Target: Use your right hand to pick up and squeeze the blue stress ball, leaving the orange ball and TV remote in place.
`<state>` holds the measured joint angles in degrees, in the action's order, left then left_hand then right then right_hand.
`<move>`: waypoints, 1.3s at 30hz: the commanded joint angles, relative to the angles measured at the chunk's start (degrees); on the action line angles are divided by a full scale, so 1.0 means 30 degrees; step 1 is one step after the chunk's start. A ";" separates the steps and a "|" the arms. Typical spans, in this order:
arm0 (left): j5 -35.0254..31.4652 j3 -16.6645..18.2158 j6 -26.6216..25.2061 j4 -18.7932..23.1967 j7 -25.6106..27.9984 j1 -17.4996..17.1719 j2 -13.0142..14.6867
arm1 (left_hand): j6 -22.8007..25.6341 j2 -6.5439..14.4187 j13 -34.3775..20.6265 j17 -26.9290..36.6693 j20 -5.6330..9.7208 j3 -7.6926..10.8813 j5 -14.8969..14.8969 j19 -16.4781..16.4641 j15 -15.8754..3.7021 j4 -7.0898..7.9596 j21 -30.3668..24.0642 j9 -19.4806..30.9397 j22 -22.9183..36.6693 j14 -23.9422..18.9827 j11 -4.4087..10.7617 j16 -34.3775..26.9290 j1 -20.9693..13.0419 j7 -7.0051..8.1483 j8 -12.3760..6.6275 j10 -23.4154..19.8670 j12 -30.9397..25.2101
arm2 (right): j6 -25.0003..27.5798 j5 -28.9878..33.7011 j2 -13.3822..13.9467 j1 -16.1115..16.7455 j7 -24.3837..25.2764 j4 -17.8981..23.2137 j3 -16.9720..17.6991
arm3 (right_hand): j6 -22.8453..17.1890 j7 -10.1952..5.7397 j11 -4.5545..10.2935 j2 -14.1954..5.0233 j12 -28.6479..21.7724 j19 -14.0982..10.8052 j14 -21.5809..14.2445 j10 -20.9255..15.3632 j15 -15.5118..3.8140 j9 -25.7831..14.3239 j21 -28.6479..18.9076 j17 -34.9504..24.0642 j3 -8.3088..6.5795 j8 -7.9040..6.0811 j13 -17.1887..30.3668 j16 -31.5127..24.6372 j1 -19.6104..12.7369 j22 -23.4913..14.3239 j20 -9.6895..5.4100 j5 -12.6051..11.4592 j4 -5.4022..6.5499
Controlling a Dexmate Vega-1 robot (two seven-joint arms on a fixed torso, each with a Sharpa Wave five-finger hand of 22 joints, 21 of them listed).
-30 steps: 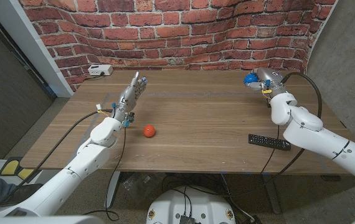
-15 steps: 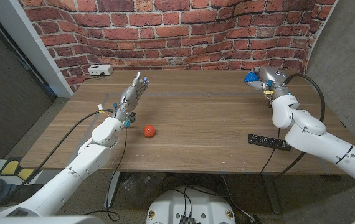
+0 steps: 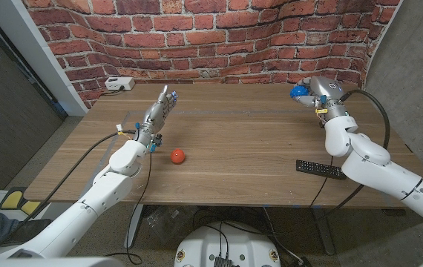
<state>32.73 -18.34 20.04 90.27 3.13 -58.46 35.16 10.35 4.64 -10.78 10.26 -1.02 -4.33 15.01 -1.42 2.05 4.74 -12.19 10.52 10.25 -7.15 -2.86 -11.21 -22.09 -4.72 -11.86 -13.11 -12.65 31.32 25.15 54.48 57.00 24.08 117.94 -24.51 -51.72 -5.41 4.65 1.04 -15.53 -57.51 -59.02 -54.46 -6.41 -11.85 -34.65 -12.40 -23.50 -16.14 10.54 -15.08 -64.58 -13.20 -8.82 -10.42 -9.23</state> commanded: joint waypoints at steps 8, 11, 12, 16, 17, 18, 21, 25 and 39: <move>0.0071 -0.0037 -0.0147 -0.0112 -0.0093 0.0092 -0.0037 | 0.0256 0.0056 -0.0101 0.0086 -0.0016 -0.0142 -0.0122 -0.0102 -0.0052 0.0034 0.0006 0.0068 0.0066 -0.0127 -0.0038 0.0079 -0.0164 0.0004 -0.0017 -0.0181 0.0123 | -0.1142 0.0387 -0.0465 0.0461 0.0756 -0.0320 0.0498 | -0.1865 -0.0239 0.0718 -0.2312 -0.0274 -0.0589 -0.2313 -0.2057 -0.2284 -0.0124 -0.0923 0.0155 0.0404 -0.0246 0.0070 -0.0084 -0.2581 -0.0112 -0.1356 0.0023 0.0059; 0.0092 -0.0049 -0.0146 -0.0187 -0.0099 0.0122 -0.0073 | 0.0290 0.0061 -0.0102 0.0086 -0.0017 -0.0148 -0.0129 -0.0102 -0.0058 0.0034 0.0009 0.0068 0.0066 -0.0124 -0.0026 0.0083 -0.0169 0.0004 -0.0025 -0.0178 0.0128 | -0.0956 0.0693 -0.0503 0.0398 0.0712 -0.0319 0.0396 | -0.1885 -0.0276 0.0697 -0.2294 -0.0265 -0.0596 -0.2336 -0.2078 -0.2288 -0.0123 -0.0954 0.0170 0.0416 -0.0231 0.0070 -0.0065 -0.2604 -0.0110 -0.1363 0.0025 0.0044; 0.0100 -0.0050 -0.0149 -0.0208 -0.0087 0.0131 -0.0091 | 0.0300 0.0062 -0.0102 0.0086 -0.0007 -0.0149 -0.0130 -0.0103 -0.0060 0.0034 0.0009 0.0068 0.0067 -0.0123 -0.0036 0.0084 -0.0170 0.0007 -0.0028 -0.0174 0.0131 | -0.0915 0.0753 -0.0519 0.0382 0.0689 -0.0325 0.0382 | -0.1878 -0.0279 0.0698 -0.2282 -0.0252 -0.0593 -0.2333 -0.2064 -0.2286 -0.0122 -0.0965 0.0178 0.0422 -0.0218 0.0070 -0.0051 -0.2612 -0.0108 -0.1364 0.0026 0.0038; 0.0119 -0.0073 -0.0166 -0.0299 -0.0095 0.0202 -0.0141 | 0.0300 0.0068 -0.0102 0.0087 -0.0024 -0.0155 -0.0139 -0.0104 -0.0058 0.0034 0.0011 0.0069 0.0067 -0.0127 -0.0032 0.0086 -0.0175 0.0020 -0.0021 -0.0185 0.0131 | -0.0825 0.0903 -0.0549 0.0290 0.0526 -0.0407 0.0335 | -0.1625 -0.0253 0.0605 -0.2288 -0.0002 -0.0286 -0.2068 -0.1746 -0.2264 -0.0133 -0.1028 0.0263 0.0486 0.0045 0.0089 0.0239 -0.2656 -0.0048 -0.1348 0.0002 0.0067; 0.0121 -0.0080 -0.0190 -0.0312 -0.0081 0.0219 -0.0152 | 0.0301 0.0069 -0.0102 0.0087 -0.0025 -0.0157 -0.0141 -0.0104 -0.0057 0.0035 0.0012 0.0069 0.0067 -0.0128 -0.0049 0.0086 -0.0176 0.0028 -0.0020 -0.0193 0.0129 | -0.0789 0.1000 -0.0541 0.0256 0.0503 -0.0446 0.0289 | -0.1330 -0.0284 0.0542 -0.2281 0.0156 -0.0028 -0.1850 -0.1503 -0.2228 -0.0143 -0.1007 0.0280 0.0516 0.0235 0.0098 0.0393 -0.2676 -0.0006 -0.1345 -0.0012 0.0074; 0.0118 -0.0091 -0.0206 -0.0348 -0.0081 0.0250 -0.0164 | 0.0300 0.0071 -0.0103 0.0087 -0.0016 -0.0159 -0.0144 -0.0106 -0.0064 0.0035 0.0012 0.0069 0.0067 -0.0141 -0.0044 0.0082 -0.0178 0.0033 -0.0017 -0.0196 0.0130 | -0.0664 0.1164 -0.0579 0.0214 0.0526 -0.0487 0.0212 | -0.1008 -0.0317 0.0618 -0.2364 0.0363 0.0294 -0.1508 -0.1188 -0.2186 -0.0168 -0.1010 0.0271 0.0568 0.0456 0.0117 0.0597 -0.2620 0.0041 -0.1328 -0.0031 0.0161; 0.0191 -0.0117 -0.0328 -0.0437 -0.0068 0.0319 -0.0215 | 0.0341 0.0076 -0.0103 0.0088 -0.0025 -0.0166 -0.0151 -0.0114 -0.0061 0.0035 0.0011 0.0070 0.0067 -0.0132 -0.0028 0.0089 -0.0182 0.0041 -0.0028 -0.0190 0.0136 | -0.0377 0.1593 -0.0563 0.0082 0.0381 -0.0557 -0.0029 | -0.0593 -0.0281 0.0535 -0.2379 0.0600 0.1084 -0.0782 -0.0905 -0.2144 -0.0226 -0.0913 0.0197 0.0781 0.0746 0.0164 0.0904 -0.2313 0.0159 -0.1281 -0.0035 0.0348; 0.0230 -0.0176 -0.0432 -0.0548 -0.0081 0.0409 -0.0267 | 0.0394 0.0088 -0.0104 0.0088 -0.0039 -0.0173 -0.0161 -0.0116 -0.0048 0.0036 0.0014 0.0071 0.0068 -0.0141 -0.0014 0.0090 -0.0191 0.0065 -0.0039 -0.0203 0.0138 | -0.0425 0.1472 -0.0622 0.0073 0.0222 -0.0643 0.0007 | -0.0001 -0.0264 0.0500 -0.2223 0.0953 0.1994 0.0381 -0.0340 -0.1917 -0.0310 -0.0817 0.0081 0.1205 0.1065 0.0202 0.1208 -0.1606 0.0322 -0.1297 -0.0022 0.0624; 0.0336 -0.0263 -0.0578 -0.0803 -0.0178 0.0651 -0.0348 | 0.0462 0.0138 -0.0106 0.0090 -0.0039 -0.0190 -0.0195 -0.0115 0.0009 0.0035 0.0026 0.0075 0.0069 -0.0196 -0.0009 0.0084 -0.0230 0.0111 -0.0032 -0.0251 0.0141 | -0.0194 0.1367 -0.0187 -0.0041 -0.0928 -0.0372 -0.0034 | 0.1893 0.0355 -0.0068 -0.1414 0.1523 0.3507 0.2867 0.1574 -0.1614 -0.0295 -0.0565 -0.0173 0.2205 0.1680 0.0172 0.1373 0.0159 0.0675 -0.1199 0.0077 0.0936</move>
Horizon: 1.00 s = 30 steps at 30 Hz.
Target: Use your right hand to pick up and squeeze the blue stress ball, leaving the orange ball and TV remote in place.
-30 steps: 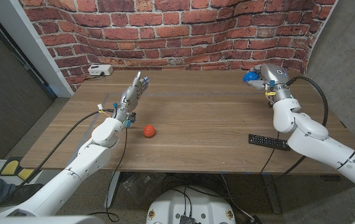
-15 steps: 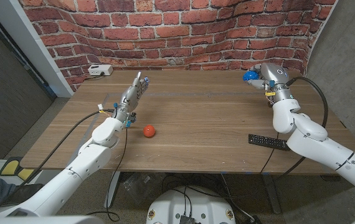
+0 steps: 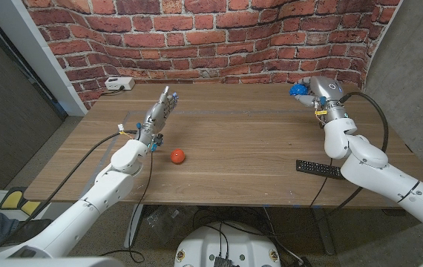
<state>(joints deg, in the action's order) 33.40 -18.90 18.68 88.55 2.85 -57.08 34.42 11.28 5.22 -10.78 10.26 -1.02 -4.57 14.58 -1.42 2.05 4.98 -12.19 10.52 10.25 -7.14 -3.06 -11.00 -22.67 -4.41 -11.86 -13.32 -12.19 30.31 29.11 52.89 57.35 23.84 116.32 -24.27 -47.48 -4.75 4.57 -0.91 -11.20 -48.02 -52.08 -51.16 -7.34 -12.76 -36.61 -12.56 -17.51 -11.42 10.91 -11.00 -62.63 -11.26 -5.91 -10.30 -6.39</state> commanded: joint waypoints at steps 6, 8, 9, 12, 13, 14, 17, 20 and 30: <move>0.0094 -0.0114 -0.0013 -0.0437 -0.0235 0.0310 -0.0115 | 0.0190 -0.0030 -0.0107 0.0091 -0.0030 -0.0118 -0.0067 -0.0118 0.0016 -0.0044 0.0030 0.0078 0.0069 -0.0204 0.0068 0.0019 -0.0054 0.0063 -0.0032 -0.0191 -0.0004 | 0.0009 -0.0034 0.0523 -0.0243 -0.1203 0.0228 -0.0095 | 0.1255 0.0286 -0.0200 -0.0652 0.0140 0.0998 0.1549 0.1313 -0.0991 0.0042 0.0337 -0.0214 0.0379 0.0204 0.0050 0.0049 -0.0158 0.0118 -0.2132 0.0053 -0.0037; 0.0075 -0.0117 0.0034 -0.0501 -0.0254 0.0344 -0.0124 | 0.0189 -0.0021 -0.0107 0.0091 -0.0053 -0.0122 -0.0074 -0.0095 0.0006 -0.0043 0.0040 0.0079 0.0069 -0.0194 0.0060 0.0026 -0.0060 0.0060 -0.0026 -0.0157 0.0014 | 0.0007 0.0002 0.0556 -0.0281 -0.1273 0.0231 -0.0117 | 0.1478 0.0419 -0.0294 -0.0600 0.0156 0.1356 0.2101 0.1698 -0.0754 0.0050 0.0490 -0.0231 0.0442 0.0191 0.0055 0.0107 -0.0037 0.0152 -0.2106 0.0057 -0.0059; 0.0099 -0.0117 0.0052 -0.0538 -0.0303 0.0368 -0.0128 | 0.0182 -0.0019 -0.0107 0.0091 -0.0056 -0.0123 -0.0076 -0.0093 0.0013 -0.0043 0.0042 0.0079 0.0069 -0.0187 0.0071 0.0029 -0.0062 0.0052 -0.0021 -0.0154 0.0016 | 0.0029 -0.0002 0.0555 -0.0294 -0.1315 0.0243 -0.0115 | 0.1756 0.0440 -0.0330 -0.0619 0.0176 0.1613 0.2386 0.2015 -0.0679 0.0055 0.0609 -0.0256 0.0461 0.0221 0.0062 0.0084 0.0028 0.0177 -0.2086 0.0059 -0.0069; 0.0098 -0.0124 0.0059 -0.0613 -0.0371 0.0445 -0.0111 | 0.0162 -0.0015 -0.0108 0.0091 -0.0067 -0.0128 -0.0082 -0.0081 0.0012 -0.0044 0.0048 0.0080 0.0070 -0.0183 0.0091 0.0033 -0.0068 0.0057 -0.0008 -0.0153 0.0019 | 0.0123 0.0106 0.0562 -0.0357 -0.1395 0.0254 -0.0175 | 0.1961 0.0488 -0.0403 -0.0505 0.0133 0.1790 0.2764 0.2219 -0.0510 0.0061 0.0709 -0.0263 0.0569 0.0201 0.0069 0.0094 0.0221 0.0207 -0.2040 0.0082 -0.0055; 0.0112 -0.0123 0.0060 -0.0640 -0.0391 0.0469 -0.0115 | 0.0165 -0.0015 -0.0108 0.0091 -0.0069 -0.0131 -0.0084 -0.0075 0.0009 -0.0044 0.0051 0.0080 0.0070 -0.0185 0.0104 0.0033 -0.0070 0.0054 -0.0007 -0.0157 0.0019 | 0.0169 0.0119 0.0563 -0.0381 -0.1457 0.0264 -0.0191 | 0.2156 0.0520 -0.0424 -0.0473 0.0143 0.1870 0.2891 0.2365 -0.0460 0.0063 0.0756 -0.0265 0.0598 0.0234 0.0072 0.0086 0.0276 0.0220 -0.1999 0.0083 -0.0060; 0.0144 -0.0114 0.0064 -0.0694 -0.0398 0.0507 -0.0144 | 0.0168 -0.0014 -0.0108 0.0091 -0.0070 -0.0133 -0.0086 -0.0079 0.0000 -0.0045 0.0050 0.0080 0.0070 -0.0180 0.0110 0.0035 -0.0072 0.0053 -0.0007 -0.0151 0.0023 | 0.0167 0.0122 0.0586 -0.0413 -0.1530 0.0256 -0.0209 | 0.2279 0.0563 -0.0634 -0.0431 0.0139 0.1980 0.3121 0.2520 -0.0377 0.0064 0.0822 -0.0268 0.0645 0.0223 0.0078 0.0100 0.0372 0.0235 -0.1987 0.0082 -0.0051; 0.0190 -0.0121 0.0029 -0.0758 -0.0444 0.0562 -0.0153 | 0.0172 -0.0012 -0.0108 0.0092 -0.0076 -0.0141 -0.0093 -0.0075 0.0003 -0.0046 0.0053 0.0081 0.0070 -0.0191 0.0074 0.0033 -0.0078 0.0062 -0.0002 -0.0172 0.0018 | 0.0208 0.0134 0.0691 -0.0503 -0.1817 0.0275 -0.0264 | 0.2590 0.0623 -0.0572 -0.0356 0.0125 0.2215 0.3470 0.2758 -0.0209 0.0070 0.0954 -0.0267 0.0735 0.0241 0.0088 0.0106 0.0562 0.0256 -0.1878 0.0075 -0.0024; 0.0186 -0.0183 0.0013 -0.0926 -0.0551 0.0694 -0.0183 | 0.0165 -0.0011 -0.0109 0.0092 -0.0075 -0.0148 -0.0098 -0.0072 -0.0003 -0.0046 0.0055 0.0081 0.0070 -0.0199 0.0074 0.0032 -0.0083 0.0076 0.0005 -0.0173 0.0021 | 0.0291 0.0142 0.0743 -0.0530 -0.1990 0.0311 -0.0279 | 0.2863 0.0736 -0.0849 -0.0252 0.0094 0.2402 0.3741 0.2967 -0.0121 0.0080 0.1081 -0.0260 0.0843 0.0239 0.0097 0.0078 0.0780 0.0279 -0.1864 0.0065 0.0007; 0.0267 -0.0292 -0.0052 -0.1344 -0.0812 0.1093 -0.0286 | 0.0180 -0.0002 -0.0110 0.0092 -0.0074 -0.0166 -0.0116 -0.0066 0.0001 -0.0050 0.0062 0.0083 0.0070 -0.0184 0.0112 0.0043 -0.0104 0.0034 0.0014 -0.0164 0.0035 | 0.0613 0.0175 0.1012 -0.0770 -0.2810 0.0450 -0.0420 | 0.3475 0.0992 -0.1057 0.0098 0.0089 0.2639 0.4223 0.3524 0.0172 0.0106 0.1296 -0.0211 0.1147 0.0264 0.0118 0.0043 0.1352 0.0314 -0.1669 0.0033 0.0103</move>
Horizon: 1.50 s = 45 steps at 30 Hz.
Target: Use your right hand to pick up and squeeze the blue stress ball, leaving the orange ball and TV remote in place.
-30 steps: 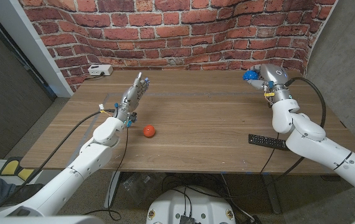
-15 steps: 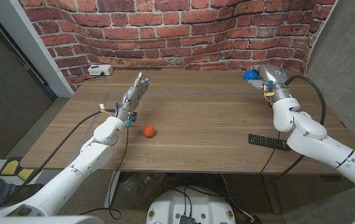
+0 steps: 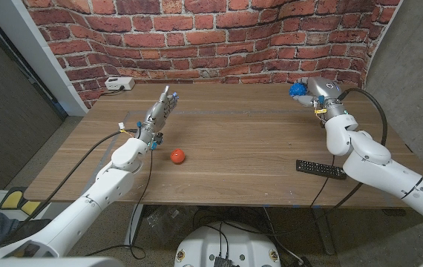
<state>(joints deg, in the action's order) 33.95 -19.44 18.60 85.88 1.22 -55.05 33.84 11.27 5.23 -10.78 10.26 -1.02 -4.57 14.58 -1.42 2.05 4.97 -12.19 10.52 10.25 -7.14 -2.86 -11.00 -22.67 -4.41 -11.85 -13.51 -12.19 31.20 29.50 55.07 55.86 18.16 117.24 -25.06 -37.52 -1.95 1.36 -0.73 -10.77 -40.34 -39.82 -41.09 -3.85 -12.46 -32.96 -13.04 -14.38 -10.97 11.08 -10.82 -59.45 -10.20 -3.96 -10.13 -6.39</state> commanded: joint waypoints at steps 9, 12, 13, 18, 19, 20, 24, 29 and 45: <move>0.0071 -0.0148 -0.0135 -0.0510 -0.0273 0.0498 -0.0058 | 0.0189 0.0015 -0.0111 0.0090 -0.0079 -0.0172 -0.0133 -0.0065 -0.0025 -0.0065 0.0066 0.0085 0.0069 -0.0175 0.0014 0.0053 -0.0150 0.0042 0.0024 -0.0086 0.0050 | 0.0823 -0.0116 0.0590 -0.0776 -0.2309 0.0322 -0.0394 | 0.0412 0.0235 -0.0370 0.0287 -0.0099 0.0186 0.0408 0.0448 -0.0850 0.0024 0.0225 0.0003 0.0288 0.0078 0.0082 -0.0028 0.0612 -0.0015 -0.2262 -0.0066 0.0119; 0.0064 -0.0150 -0.0138 -0.0522 -0.0248 0.0495 -0.0062 | 0.0192 0.0024 -0.0111 0.0089 -0.0081 -0.0170 -0.0140 -0.0066 -0.0020 -0.0077 0.0068 0.0085 0.0069 -0.0170 0.0036 0.0057 -0.0179 0.0045 0.0027 -0.0086 0.0053 | 0.1107 -0.0095 0.0567 -0.1019 -0.2709 0.0284 -0.0582 | 0.0482 0.0281 -0.0403 0.0356 -0.0077 0.0219 0.0560 0.0619 -0.0838 0.0030 0.0274 0.0017 0.0341 0.0067 0.0090 -0.0010 0.0707 -0.0009 -0.2252 -0.0076 0.0126; 0.0075 -0.0147 -0.0147 -0.0514 -0.0239 0.0486 -0.0064 | 0.0200 0.0026 -0.0111 0.0088 -0.0082 -0.0170 -0.0142 -0.0066 -0.0032 -0.0081 0.0068 0.0085 0.0068 -0.0169 0.0013 0.0058 -0.0186 0.0049 0.0025 -0.0092 0.0052 | 0.1203 -0.0079 0.0544 -0.1112 -0.2834 0.0241 -0.0666 | 0.0515 0.0335 -0.0415 0.0367 -0.0090 0.0230 0.0568 0.0626 -0.0830 0.0032 0.0290 0.0020 0.0354 0.0068 0.0092 -0.0021 0.0736 -0.0008 -0.2244 -0.0080 0.0130; 0.0069 -0.0143 -0.0154 -0.0465 -0.0200 0.0441 -0.0047 | 0.0186 0.0035 -0.0111 0.0087 -0.0082 -0.0168 -0.0151 -0.0066 -0.0044 -0.0095 0.0071 0.0086 0.0068 -0.0181 0.0007 0.0055 -0.0219 0.0041 0.0036 -0.0105 0.0050 | 0.1246 -0.0197 0.0410 -0.1493 -0.3154 -0.0208 -0.0977 | 0.0574 0.0360 -0.0477 0.0380 -0.0134 0.0231 0.0603 0.0640 -0.0794 0.0038 0.0328 0.0026 0.0395 0.0051 0.0100 -0.0056 0.0852 -0.0005 -0.2210 -0.0093 0.0163; 0.0070 -0.0141 -0.0150 -0.0451 -0.0199 0.0427 -0.0039 | 0.0188 0.0036 -0.0111 0.0086 -0.0083 -0.0168 -0.0153 -0.0068 -0.0052 -0.0098 0.0071 0.0086 0.0068 -0.0176 0.0022 0.0058 -0.0227 0.0050 0.0036 -0.0112 0.0049 | 0.1251 -0.0277 0.0363 -0.1567 -0.3222 -0.0315 -0.1012 | 0.0580 0.0366 -0.0517 0.0370 -0.0151 0.0215 0.0602 0.0626 -0.0771 0.0039 0.0330 0.0025 0.0401 0.0044 0.0102 -0.0069 0.0880 -0.0005 -0.2203 -0.0097 0.0175; 0.0073 -0.0133 -0.0141 -0.0438 -0.0185 0.0411 -0.0040 | 0.0191 0.0038 -0.0111 0.0086 -0.0081 -0.0168 -0.0155 -0.0067 -0.0049 -0.0101 0.0071 0.0086 0.0068 -0.0174 0.0037 0.0060 -0.0233 0.0053 0.0036 -0.0099 0.0054 | 0.1320 -0.0349 0.0328 -0.1684 -0.3392 -0.0406 -0.1075 | 0.0396 0.0369 -0.0536 0.0355 -0.0187 0.0190 0.0589 0.0598 -0.0778 0.0039 0.0342 0.0029 0.0413 -0.0051 0.0107 -0.0100 0.0934 -0.0005 -0.2173 -0.0106 0.0192; 0.0068 -0.0106 -0.0185 -0.0346 -0.0115 0.0337 0.0010 | 0.0214 0.0046 -0.0112 0.0085 -0.0078 -0.0169 -0.0165 -0.0062 -0.0020 -0.0112 0.0075 0.0087 0.0067 -0.0174 0.0012 0.0061 -0.0261 0.0016 0.0033 -0.0103 0.0057 | 0.1469 -0.0417 0.0299 -0.2152 -0.3914 -0.0792 -0.1422 | -0.0077 0.0260 -0.0474 0.0276 -0.0318 0.0098 0.0454 0.0398 -0.0769 0.0030 0.0369 0.0043 0.0387 -0.0279 0.0117 -0.0212 0.0958 -0.0006 -0.2166 -0.0138 0.0176; 0.0055 -0.0069 -0.0182 -0.0268 -0.0032 0.0248 0.0043 | 0.0218 0.0058 -0.0112 0.0085 -0.0074 -0.0170 -0.0178 -0.0062 -0.0023 -0.0122 0.0077 0.0087 0.0067 -0.0172 0.0029 0.0064 -0.0290 0.0029 0.0038 -0.0117 0.0056 | 0.1752 -0.0368 0.0256 -0.2764 -0.4575 -0.1215 -0.1928 | 0.0025 0.0292 -0.0470 0.0235 -0.0325 0.0093 0.0497 0.0427 -0.0745 0.0028 0.0396 0.0049 0.0374 -0.0249 0.0121 -0.0216 0.0971 -0.0007 -0.2149 -0.0146 0.0171; -0.0055 -0.0078 -0.0090 -0.0058 0.0168 0.0067 0.0004 | 0.0207 0.0089 -0.0113 0.0085 -0.0063 -0.0181 -0.0218 -0.0059 -0.0045 -0.0145 0.0083 0.0089 0.0068 -0.0187 0.0039 0.0061 -0.0361 0.0022 0.0060 -0.0093 0.0077 | 0.1942 -0.0864 -0.0095 -0.4432 -0.6118 -0.3343 -0.3209 | 0.0408 0.0468 -0.0613 0.0200 -0.0297 0.0173 0.0689 0.0679 -0.0639 0.0032 0.0528 0.0080 0.0388 -0.0140 0.0131 -0.0203 0.1082 -0.0008 -0.2061 -0.0155 0.0154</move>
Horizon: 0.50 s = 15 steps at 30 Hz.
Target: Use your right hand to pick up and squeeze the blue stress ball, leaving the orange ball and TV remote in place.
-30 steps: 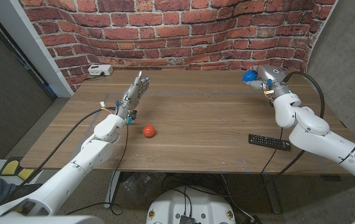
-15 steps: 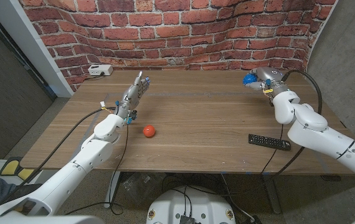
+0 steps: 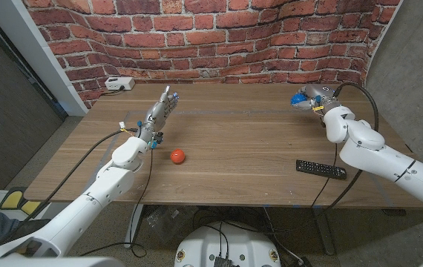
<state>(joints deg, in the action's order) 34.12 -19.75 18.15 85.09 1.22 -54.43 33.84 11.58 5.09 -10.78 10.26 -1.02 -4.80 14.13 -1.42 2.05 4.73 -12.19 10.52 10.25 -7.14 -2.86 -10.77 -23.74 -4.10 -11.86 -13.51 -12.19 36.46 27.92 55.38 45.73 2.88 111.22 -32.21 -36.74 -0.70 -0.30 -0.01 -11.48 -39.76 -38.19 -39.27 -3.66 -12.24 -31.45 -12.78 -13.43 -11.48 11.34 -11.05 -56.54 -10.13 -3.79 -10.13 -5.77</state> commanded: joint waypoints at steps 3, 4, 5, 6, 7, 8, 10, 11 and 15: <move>-0.0171 0.0044 0.0133 0.0269 0.0257 -0.0171 -0.0020 | 0.0105 0.0137 -0.0114 0.0084 -0.0062 -0.0104 -0.0072 -0.0066 -0.0031 -0.0067 0.0080 0.0090 0.0068 -0.0176 0.0015 -0.0011 -0.0013 -0.0086 0.0062 -0.0088 0.0081 | 0.0292 -0.0415 -0.0229 -0.1293 -0.1245 -0.1648 -0.1024 | 0.0186 0.0071 -0.0057 -0.0041 -0.0068 0.0012 0.0193 0.0084 -0.0655 -0.0040 0.0053 -0.0003 0.0075 0.0036 0.0045 -0.0119 0.0130 -0.0031 -0.2110 -0.0156 -0.0054; -0.0183 0.0045 0.0149 0.0292 0.0265 -0.0182 -0.0020 | 0.0108 0.0139 -0.0114 0.0084 -0.0058 -0.0105 -0.0075 -0.0069 -0.0033 -0.0069 0.0080 0.0090 0.0068 -0.0182 0.0030 -0.0013 -0.0017 -0.0082 0.0062 -0.0106 0.0075 | 0.0298 -0.0372 -0.0200 -0.1402 -0.1361 -0.1753 -0.1144 | 0.0188 0.0072 -0.0004 -0.0042 -0.0063 0.0045 0.0207 0.0108 -0.0641 -0.0039 0.0073 -0.0001 0.0076 0.0034 0.0046 -0.0118 0.0137 -0.0031 -0.2099 -0.0157 -0.0055; -0.0210 0.0044 0.0175 0.0305 0.0288 -0.0193 -0.0026 | 0.0111 0.0141 -0.0114 0.0084 -0.0064 -0.0107 -0.0078 -0.0074 -0.0037 -0.0069 0.0078 0.0090 0.0068 -0.0175 0.0026 -0.0010 -0.0021 -0.0103 0.0062 -0.0110 0.0074 | 0.0386 -0.0222 -0.0214 -0.1535 -0.1445 -0.1871 -0.1322 | 0.0190 0.0079 -0.0025 -0.0044 -0.0068 0.0052 0.0239 0.0110 -0.0648 -0.0039 0.0082 0.0001 0.0077 0.0031 0.0046 -0.0109 0.0144 -0.0031 -0.2085 -0.0157 -0.0057; -0.0220 0.0044 0.0175 0.0333 0.0305 -0.0212 -0.0024 | 0.0110 0.0143 -0.0114 0.0085 -0.0064 -0.0108 -0.0080 -0.0072 -0.0040 -0.0070 0.0079 0.0090 0.0068 -0.0175 0.0036 -0.0010 -0.0023 -0.0076 0.0064 -0.0105 0.0076 | 0.0493 -0.0115 -0.0239 -0.1664 -0.1566 -0.1980 -0.1478 | 0.0202 0.0081 -0.0027 -0.0047 -0.0073 0.0061 0.0253 0.0112 -0.0617 -0.0038 0.0093 0.0003 0.0078 0.0032 0.0047 -0.0110 0.0153 -0.0031 -0.2071 -0.0158 -0.0058; -0.0216 0.0049 0.0148 0.0374 0.0348 -0.0234 -0.0028 | 0.0102 0.0144 -0.0114 0.0085 -0.0063 -0.0109 -0.0081 -0.0072 -0.0030 -0.0070 0.0079 0.0090 0.0068 -0.0177 0.0037 -0.0011 -0.0025 -0.0074 0.0068 -0.0103 0.0077 | 0.0417 -0.0144 -0.0229 -0.1743 -0.1649 -0.2101 -0.1548 | 0.0201 0.0084 -0.0041 -0.0048 -0.0075 0.0062 0.0250 0.0114 -0.0614 -0.0038 0.0097 0.0004 0.0079 0.0030 0.0047 -0.0113 0.0156 -0.0031 -0.2062 -0.0158 -0.0059; -0.0211 0.0044 0.0134 0.0388 0.0363 -0.0242 -0.0041 | 0.0103 0.0146 -0.0114 0.0085 -0.0064 -0.0110 -0.0083 -0.0070 -0.0031 -0.0070 0.0080 0.0090 0.0068 -0.0190 0.0025 -0.0016 -0.0027 -0.0075 0.0068 -0.0106 0.0077 | 0.0330 -0.0210 -0.0235 -0.1788 -0.1676 -0.2219 -0.1578 | 0.0198 0.0091 -0.0045 -0.0050 -0.0065 0.0068 0.0259 0.0149 -0.0609 -0.0037 0.0103 0.0005 0.0080 0.0026 0.0048 -0.0113 0.0163 -0.0032 -0.2054 -0.0159 -0.0058; -0.0211 -0.0006 0.0114 0.0367 0.0272 -0.0203 -0.0040 | 0.0112 0.0148 -0.0114 0.0085 -0.0066 -0.0112 -0.0087 -0.0074 -0.0038 -0.0071 0.0079 0.0090 0.0068 -0.0180 0.0036 -0.0011 -0.0031 -0.0092 0.0066 -0.0109 0.0077 | 0.0431 -0.0214 -0.0307 -0.1932 -0.1814 -0.2399 -0.1717 | 0.0200 0.0091 -0.0065 -0.0044 -0.0064 0.0070 0.0256 0.0167 -0.0596 -0.0036 0.0112 0.0009 0.0082 0.0023 0.0048 -0.0119 0.0165 -0.0031 -0.2040 -0.0160 -0.0066; -0.0249 -0.0036 0.0100 0.0368 0.0258 -0.0184 -0.0033 | 0.0120 0.0150 -0.0114 0.0085 -0.0065 -0.0113 -0.0089 -0.0073 -0.0035 -0.0071 0.0080 0.0090 0.0069 -0.0178 0.0027 -0.0011 -0.0033 -0.0099 0.0063 -0.0116 0.0074 | 0.0380 -0.0226 -0.0301 -0.2003 -0.1889 -0.2493 -0.1787 | 0.0222 0.0101 -0.0071 -0.0040 -0.0069 0.0068 0.0310 0.0169 -0.0562 -0.0035 0.0119 0.0012 0.0083 0.0028 0.0049 -0.0101 0.0169 -0.0031 -0.2043 -0.0162 -0.0071; -0.0244 -0.0077 0.0127 0.0345 0.0202 -0.0148 -0.0078 | 0.0127 0.0157 -0.0115 0.0086 -0.0049 -0.0120 -0.0100 -0.0065 -0.0038 -0.0073 0.0084 0.0090 0.0069 -0.0175 0.0002 -0.0009 -0.0045 -0.0106 0.0065 -0.0112 0.0079 | 0.0541 -0.0277 -0.0380 -0.2214 -0.2158 -0.2769 -0.2007 | 0.0275 0.0118 -0.0098 -0.0048 -0.0063 0.0105 0.0394 0.0226 -0.0512 -0.0033 0.0155 0.0017 0.0083 0.0037 0.0050 -0.0085 0.0182 -0.0032 -0.2030 -0.0168 -0.0080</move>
<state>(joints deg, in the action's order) 33.61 -19.68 18.37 85.92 1.89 -54.90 33.79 11.58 5.75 -10.78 10.26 -1.02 -4.80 14.13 -1.42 2.05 4.73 -12.19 10.52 10.25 -7.14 -2.87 -10.77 -23.35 -4.11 -11.63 -13.51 -12.19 37.42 27.31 54.70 41.36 -1.24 105.82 -36.01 -36.25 -0.22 -0.60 -0.24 -11.47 -39.76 -37.31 -38.94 -3.39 -12.24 -31.10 -12.79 -13.19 -11.48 11.34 -11.05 -56.31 -10.14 -3.79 -10.41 -6.01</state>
